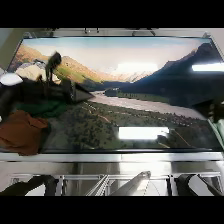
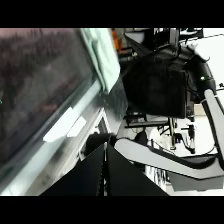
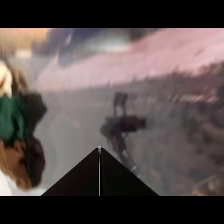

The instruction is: Fold the shirts.

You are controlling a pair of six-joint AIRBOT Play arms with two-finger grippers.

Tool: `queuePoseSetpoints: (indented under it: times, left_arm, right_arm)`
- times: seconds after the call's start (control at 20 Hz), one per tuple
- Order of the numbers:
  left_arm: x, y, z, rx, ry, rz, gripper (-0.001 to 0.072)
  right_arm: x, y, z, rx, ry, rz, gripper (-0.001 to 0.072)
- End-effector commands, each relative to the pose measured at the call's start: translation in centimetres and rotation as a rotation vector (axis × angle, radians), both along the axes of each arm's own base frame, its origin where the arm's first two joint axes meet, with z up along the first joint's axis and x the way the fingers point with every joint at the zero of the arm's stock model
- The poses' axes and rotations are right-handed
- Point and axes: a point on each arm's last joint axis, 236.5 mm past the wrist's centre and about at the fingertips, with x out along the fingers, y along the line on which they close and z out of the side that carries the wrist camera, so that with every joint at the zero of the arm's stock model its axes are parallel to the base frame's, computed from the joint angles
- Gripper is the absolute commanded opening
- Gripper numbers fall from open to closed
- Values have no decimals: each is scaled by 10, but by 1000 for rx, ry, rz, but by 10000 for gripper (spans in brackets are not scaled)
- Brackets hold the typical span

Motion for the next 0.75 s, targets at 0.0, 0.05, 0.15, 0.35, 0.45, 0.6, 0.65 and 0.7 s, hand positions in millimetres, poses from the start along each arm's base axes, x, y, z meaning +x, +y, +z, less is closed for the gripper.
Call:
queuePoseSetpoints:
  times: [0.0,0.05,0.15,0.35,0.45,0.6,0.65,0.7]
  left_arm:
    - [-64,-17,-63,89,85,36,0]
    - [-70,-17,-70,102,88,54,0]
    - [-79,-14,-74,109,87,74,0]
    - [-85,-13,-60,93,57,85,1]
    - [-86,-12,-53,87,26,92,2]
    - [-86,-11,-43,78,-14,103,2]
    - [-87,-11,-40,76,-24,103,1]
    - [-88,-11,-38,74,-31,104,2]
  right_arm:
    - [-38,81,-46,-26,8,149,18]
    - [-41,88,-48,-26,11,180,18]
    - [-39,95,-42,6,-1,180,19]
    - [-35,97,-36,45,-1,154,19]
    - [-35,97,-36,46,2,154,19]
    - [-35,97,-36,45,2,154,18]
    - [-35,97,-36,45,2,154,19]
    - [-35,97,-36,45,2,154,19]
